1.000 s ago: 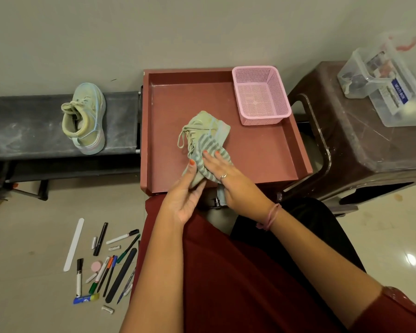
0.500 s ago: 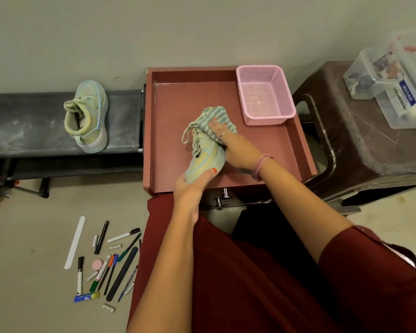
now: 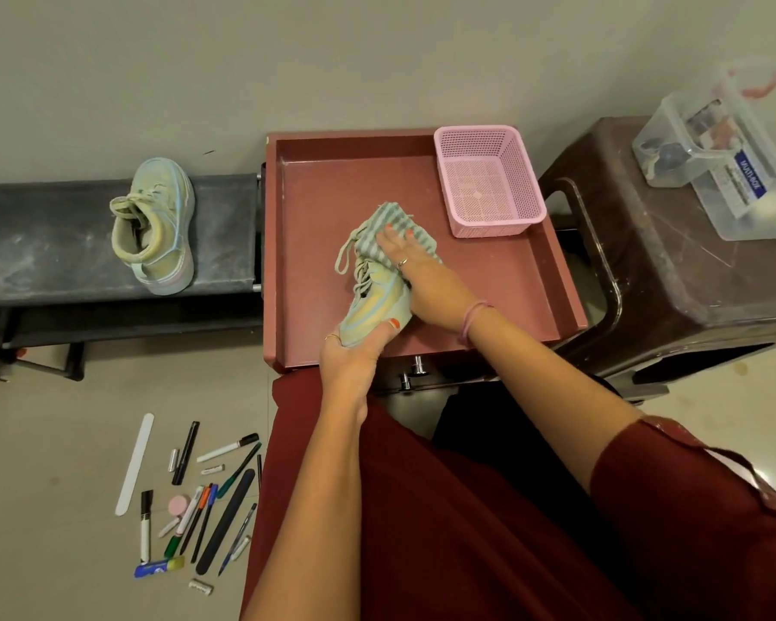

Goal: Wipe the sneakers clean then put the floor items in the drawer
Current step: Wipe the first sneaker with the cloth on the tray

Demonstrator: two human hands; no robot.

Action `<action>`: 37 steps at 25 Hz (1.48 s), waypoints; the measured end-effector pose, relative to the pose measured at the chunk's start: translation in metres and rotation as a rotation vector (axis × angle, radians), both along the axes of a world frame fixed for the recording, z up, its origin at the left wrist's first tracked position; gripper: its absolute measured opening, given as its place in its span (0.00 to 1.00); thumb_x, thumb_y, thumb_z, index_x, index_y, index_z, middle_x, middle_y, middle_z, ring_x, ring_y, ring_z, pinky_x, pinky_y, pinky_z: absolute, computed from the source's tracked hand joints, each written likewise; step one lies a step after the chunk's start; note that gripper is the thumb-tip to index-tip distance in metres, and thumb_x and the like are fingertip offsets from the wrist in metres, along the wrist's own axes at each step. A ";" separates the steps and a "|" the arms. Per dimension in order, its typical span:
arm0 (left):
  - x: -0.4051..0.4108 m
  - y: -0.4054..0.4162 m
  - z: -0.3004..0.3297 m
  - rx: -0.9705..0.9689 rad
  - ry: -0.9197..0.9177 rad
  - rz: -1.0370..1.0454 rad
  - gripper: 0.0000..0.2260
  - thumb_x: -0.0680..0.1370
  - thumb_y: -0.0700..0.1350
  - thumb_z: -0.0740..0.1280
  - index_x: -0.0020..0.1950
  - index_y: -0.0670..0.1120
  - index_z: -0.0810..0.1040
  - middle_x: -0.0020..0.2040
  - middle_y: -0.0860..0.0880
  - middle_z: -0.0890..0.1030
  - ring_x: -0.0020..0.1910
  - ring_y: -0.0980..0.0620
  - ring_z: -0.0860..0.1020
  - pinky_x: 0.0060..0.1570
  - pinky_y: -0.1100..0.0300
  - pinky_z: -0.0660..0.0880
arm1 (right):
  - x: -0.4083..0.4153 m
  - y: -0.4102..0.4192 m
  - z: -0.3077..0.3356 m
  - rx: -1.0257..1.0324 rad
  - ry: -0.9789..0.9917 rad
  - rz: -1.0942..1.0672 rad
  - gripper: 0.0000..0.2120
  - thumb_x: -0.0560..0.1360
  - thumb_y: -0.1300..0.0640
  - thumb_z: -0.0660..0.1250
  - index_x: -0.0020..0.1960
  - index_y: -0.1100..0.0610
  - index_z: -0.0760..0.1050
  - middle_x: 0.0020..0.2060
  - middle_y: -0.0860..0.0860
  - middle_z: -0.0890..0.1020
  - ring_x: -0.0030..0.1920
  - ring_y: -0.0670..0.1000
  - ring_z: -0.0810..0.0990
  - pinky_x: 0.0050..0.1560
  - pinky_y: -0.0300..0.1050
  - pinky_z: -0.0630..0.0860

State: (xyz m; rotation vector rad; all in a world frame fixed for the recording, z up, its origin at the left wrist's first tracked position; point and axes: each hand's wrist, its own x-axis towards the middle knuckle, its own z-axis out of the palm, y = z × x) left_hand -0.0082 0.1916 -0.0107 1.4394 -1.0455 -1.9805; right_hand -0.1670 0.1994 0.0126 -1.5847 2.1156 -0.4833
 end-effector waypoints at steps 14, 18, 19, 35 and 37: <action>0.007 -0.011 0.002 0.129 0.154 0.035 0.06 0.74 0.39 0.72 0.50 0.41 0.81 0.44 0.49 0.84 0.40 0.57 0.81 0.37 0.68 0.76 | 0.036 0.050 -0.016 -0.093 -0.344 -0.093 0.40 0.68 0.78 0.49 0.77 0.57 0.48 0.77 0.52 0.49 0.77 0.52 0.43 0.75 0.38 0.46; 0.010 -0.015 0.002 0.103 0.172 -0.039 0.02 0.75 0.37 0.70 0.45 0.43 0.82 0.39 0.52 0.84 0.38 0.59 0.81 0.36 0.69 0.76 | 0.057 0.085 -0.020 -0.211 -0.321 0.078 0.39 0.67 0.78 0.49 0.77 0.59 0.51 0.77 0.51 0.51 0.77 0.52 0.46 0.76 0.43 0.46; 0.009 -0.015 0.002 0.115 0.172 -0.039 0.02 0.75 0.37 0.70 0.46 0.42 0.81 0.38 0.52 0.84 0.37 0.59 0.80 0.36 0.70 0.76 | 0.047 0.081 -0.021 -0.212 -0.276 0.085 0.40 0.67 0.79 0.49 0.77 0.59 0.51 0.77 0.51 0.50 0.77 0.51 0.46 0.76 0.43 0.46; 0.006 -0.026 -0.008 0.081 0.179 0.149 0.29 0.70 0.44 0.77 0.66 0.38 0.71 0.46 0.47 0.79 0.34 0.58 0.76 0.30 0.66 0.73 | 0.056 0.063 0.001 -0.151 -0.482 -0.219 0.37 0.69 0.79 0.51 0.75 0.57 0.59 0.73 0.48 0.60 0.74 0.44 0.56 0.71 0.28 0.51; 0.006 -0.027 -0.007 0.085 0.155 0.183 0.29 0.69 0.43 0.77 0.66 0.41 0.70 0.50 0.47 0.80 0.37 0.58 0.78 0.36 0.64 0.75 | 0.038 0.057 0.012 -0.226 -0.568 -0.433 0.32 0.69 0.78 0.51 0.70 0.59 0.69 0.66 0.52 0.73 0.68 0.49 0.71 0.70 0.38 0.65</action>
